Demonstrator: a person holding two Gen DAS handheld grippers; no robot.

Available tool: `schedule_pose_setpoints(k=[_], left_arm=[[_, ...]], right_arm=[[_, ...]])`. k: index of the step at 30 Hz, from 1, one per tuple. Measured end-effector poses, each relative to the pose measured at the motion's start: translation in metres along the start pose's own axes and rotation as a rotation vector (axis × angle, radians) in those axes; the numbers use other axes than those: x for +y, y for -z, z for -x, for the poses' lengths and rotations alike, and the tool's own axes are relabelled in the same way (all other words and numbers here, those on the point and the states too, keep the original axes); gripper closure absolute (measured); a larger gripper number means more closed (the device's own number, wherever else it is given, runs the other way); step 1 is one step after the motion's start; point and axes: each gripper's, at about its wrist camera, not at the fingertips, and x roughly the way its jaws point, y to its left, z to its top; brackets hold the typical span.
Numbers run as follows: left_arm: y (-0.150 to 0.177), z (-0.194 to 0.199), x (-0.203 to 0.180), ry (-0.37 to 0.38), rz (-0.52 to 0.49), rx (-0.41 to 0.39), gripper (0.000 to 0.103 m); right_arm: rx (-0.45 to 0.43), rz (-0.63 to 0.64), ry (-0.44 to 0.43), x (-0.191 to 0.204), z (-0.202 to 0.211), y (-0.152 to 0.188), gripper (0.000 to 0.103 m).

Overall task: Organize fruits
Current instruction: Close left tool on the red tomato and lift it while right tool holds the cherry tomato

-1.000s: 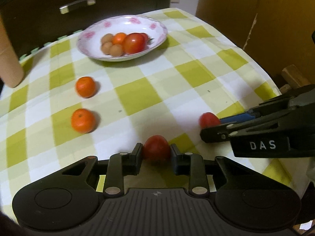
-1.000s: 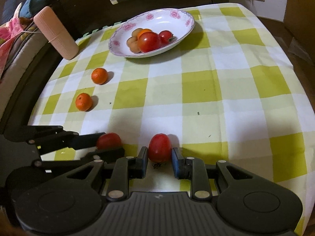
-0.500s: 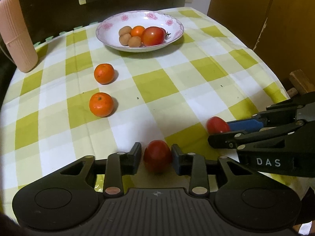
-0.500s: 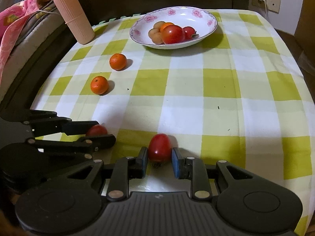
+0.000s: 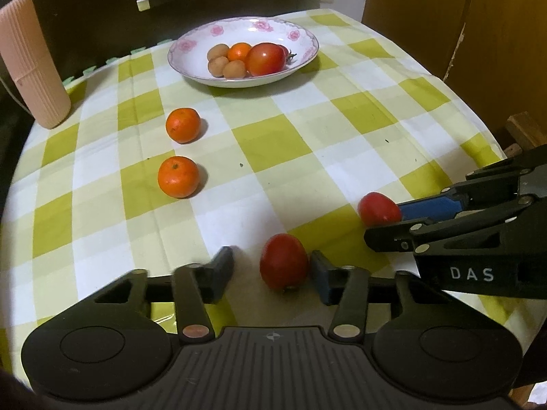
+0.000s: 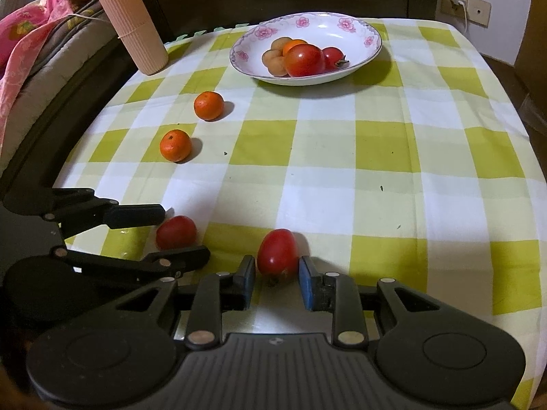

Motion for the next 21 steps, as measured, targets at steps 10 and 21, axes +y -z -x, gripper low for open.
schedule_pose_setpoints(k=[10,21], left_arm=[[0.000,0.007,0.001,0.028,0.032,0.001,0.067],[-0.012,0.012,0.009,0.045,0.082,-0.038,0.066]], right_arm=[[0.002,0.012,0.012,0.008,0.003,0.003,0.078],[-0.058,-0.020,-0.002,0.012,0.017,-0.005,0.078]])
